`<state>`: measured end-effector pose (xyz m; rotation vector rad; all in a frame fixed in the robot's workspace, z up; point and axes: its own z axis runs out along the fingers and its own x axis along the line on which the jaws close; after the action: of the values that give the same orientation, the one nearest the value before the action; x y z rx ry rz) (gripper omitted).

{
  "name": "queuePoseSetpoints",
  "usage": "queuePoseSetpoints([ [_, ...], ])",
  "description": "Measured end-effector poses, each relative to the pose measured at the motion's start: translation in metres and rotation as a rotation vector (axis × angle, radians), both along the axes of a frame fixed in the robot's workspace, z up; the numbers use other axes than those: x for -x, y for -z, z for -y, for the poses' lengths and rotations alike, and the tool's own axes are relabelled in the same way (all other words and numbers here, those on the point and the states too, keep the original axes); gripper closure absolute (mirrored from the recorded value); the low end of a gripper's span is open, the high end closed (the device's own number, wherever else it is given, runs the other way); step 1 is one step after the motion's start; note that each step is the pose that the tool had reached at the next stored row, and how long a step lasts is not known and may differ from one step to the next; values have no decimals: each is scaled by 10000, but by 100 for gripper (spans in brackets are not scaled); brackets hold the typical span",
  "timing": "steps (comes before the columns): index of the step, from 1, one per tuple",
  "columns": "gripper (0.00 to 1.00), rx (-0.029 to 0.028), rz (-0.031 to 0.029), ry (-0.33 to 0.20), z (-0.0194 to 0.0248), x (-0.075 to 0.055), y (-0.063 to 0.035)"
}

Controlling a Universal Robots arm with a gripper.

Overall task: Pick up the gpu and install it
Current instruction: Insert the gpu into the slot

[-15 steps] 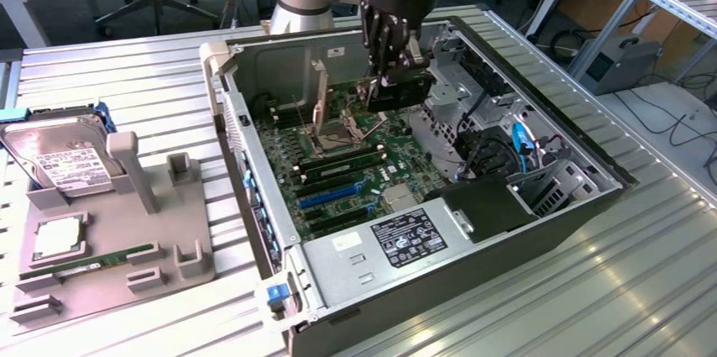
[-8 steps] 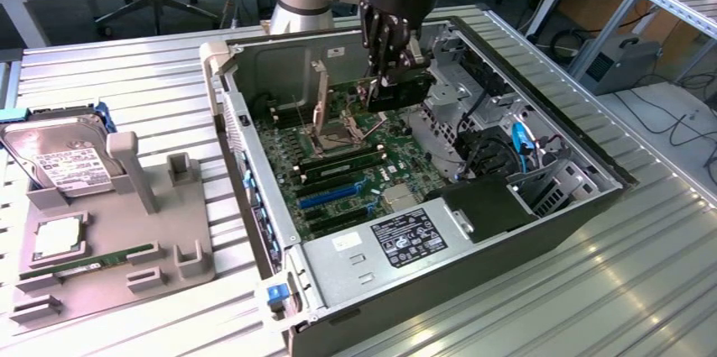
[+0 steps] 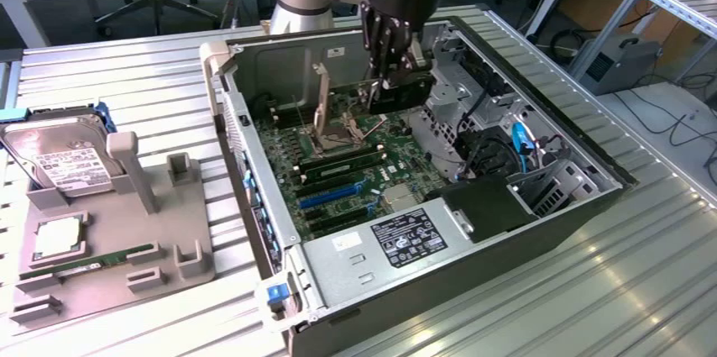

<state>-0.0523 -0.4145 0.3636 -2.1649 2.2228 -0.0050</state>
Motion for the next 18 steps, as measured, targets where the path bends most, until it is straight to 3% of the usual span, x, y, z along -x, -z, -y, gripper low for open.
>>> queuePoseSetpoints([
  [8, 73, 0, 0, 1, 74, 12, 15],
  [18, 73, -1, 0, 1, 123, 32, 33],
])
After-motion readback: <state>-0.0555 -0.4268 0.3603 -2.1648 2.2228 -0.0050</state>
